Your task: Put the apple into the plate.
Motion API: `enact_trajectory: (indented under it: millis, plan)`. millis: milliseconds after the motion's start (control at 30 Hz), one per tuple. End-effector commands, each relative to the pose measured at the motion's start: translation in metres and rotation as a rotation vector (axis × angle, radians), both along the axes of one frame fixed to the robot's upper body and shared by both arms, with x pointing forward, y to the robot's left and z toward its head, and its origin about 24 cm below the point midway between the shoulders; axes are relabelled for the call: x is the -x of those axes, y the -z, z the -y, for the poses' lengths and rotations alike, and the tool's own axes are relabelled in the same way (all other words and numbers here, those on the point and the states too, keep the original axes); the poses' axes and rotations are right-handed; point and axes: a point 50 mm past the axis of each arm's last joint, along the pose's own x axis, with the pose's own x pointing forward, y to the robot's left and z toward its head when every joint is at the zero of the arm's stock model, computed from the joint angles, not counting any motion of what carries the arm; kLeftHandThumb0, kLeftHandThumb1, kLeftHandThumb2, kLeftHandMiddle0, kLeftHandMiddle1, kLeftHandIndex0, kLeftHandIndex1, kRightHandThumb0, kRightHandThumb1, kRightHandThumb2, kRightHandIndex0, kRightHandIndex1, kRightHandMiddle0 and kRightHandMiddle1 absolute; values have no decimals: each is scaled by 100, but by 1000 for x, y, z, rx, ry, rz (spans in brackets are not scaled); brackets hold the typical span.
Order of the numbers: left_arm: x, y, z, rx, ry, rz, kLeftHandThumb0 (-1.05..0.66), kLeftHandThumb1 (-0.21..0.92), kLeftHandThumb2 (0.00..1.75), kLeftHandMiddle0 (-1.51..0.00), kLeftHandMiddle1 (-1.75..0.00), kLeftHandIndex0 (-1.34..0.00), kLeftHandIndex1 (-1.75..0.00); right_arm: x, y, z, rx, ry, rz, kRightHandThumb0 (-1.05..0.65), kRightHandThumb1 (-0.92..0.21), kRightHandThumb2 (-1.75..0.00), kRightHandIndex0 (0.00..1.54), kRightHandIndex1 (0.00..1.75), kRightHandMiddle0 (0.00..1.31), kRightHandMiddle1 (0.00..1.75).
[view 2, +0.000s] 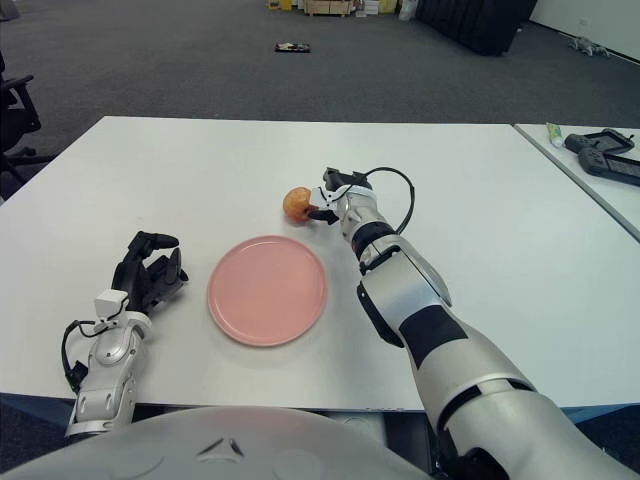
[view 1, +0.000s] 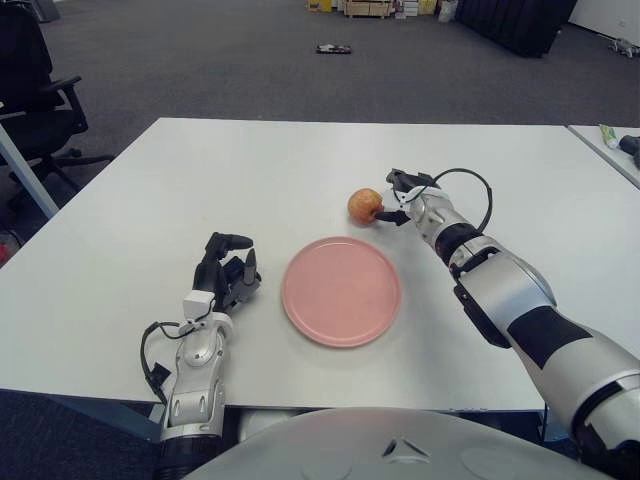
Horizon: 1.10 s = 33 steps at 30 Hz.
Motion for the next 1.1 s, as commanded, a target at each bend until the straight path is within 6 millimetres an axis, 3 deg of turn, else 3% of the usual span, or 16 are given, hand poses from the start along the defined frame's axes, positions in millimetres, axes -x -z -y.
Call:
enact_trajectory:
  millis: [0, 300, 733, 1033, 1067]
  plan:
    - [-1, -3, 0, -2, -6, 16, -38, 73, 80, -83, -175, -31, -175, -6, -13, -6, 15, -28, 47, -65, -66, -72, 0, 62, 0, 59]
    - [-1, -3, 1, 15, -9, 15, -38, 73, 80, -82, -175, -31, -175, -7, -17, -15, 11, -54, 64, -65, -68, -70, 0, 65, 0, 58]
    - [0, -2, 0, 2, -14, 13, -37, 73, 80, -80, -175, -31, -175, -6, -18, -27, 2, -84, 65, -64, -67, -70, 0, 51, 0, 50]
    - [0, -3, 0, 6, -14, 12, -37, 73, 79, -79, -175, -31, -175, -4, -19, -39, -4, -118, 72, -66, -68, -70, 0, 30, 0, 50]
    - [0, -2, 0, 5, -11, 11, -37, 73, 79, -79, -175, -31, -175, -4, -19, -40, -7, -124, 73, -66, -68, -70, 0, 20, 0, 47]
